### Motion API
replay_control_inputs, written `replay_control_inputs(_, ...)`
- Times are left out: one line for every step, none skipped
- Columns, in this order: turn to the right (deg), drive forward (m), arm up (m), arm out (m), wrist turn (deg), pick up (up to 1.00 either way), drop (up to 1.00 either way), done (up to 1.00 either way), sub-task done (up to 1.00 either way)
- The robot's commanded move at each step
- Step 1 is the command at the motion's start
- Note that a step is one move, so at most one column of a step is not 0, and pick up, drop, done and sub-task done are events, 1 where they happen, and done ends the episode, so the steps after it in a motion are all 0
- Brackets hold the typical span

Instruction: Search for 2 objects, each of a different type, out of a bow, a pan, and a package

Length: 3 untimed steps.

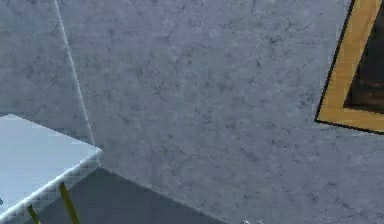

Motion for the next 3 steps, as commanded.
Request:
replay_control_inputs(0.0,0.15,0.0,0.0,0.0,0.0,0.0,0.0,0.0)
replay_control_inputs(-45.0,0.0,0.0,0.0,0.0,0.0,0.0,0.0,0.0)
replay_control_inputs(-30.0,0.0,0.0,0.0,0.0,0.0,0.0,0.0,0.0)
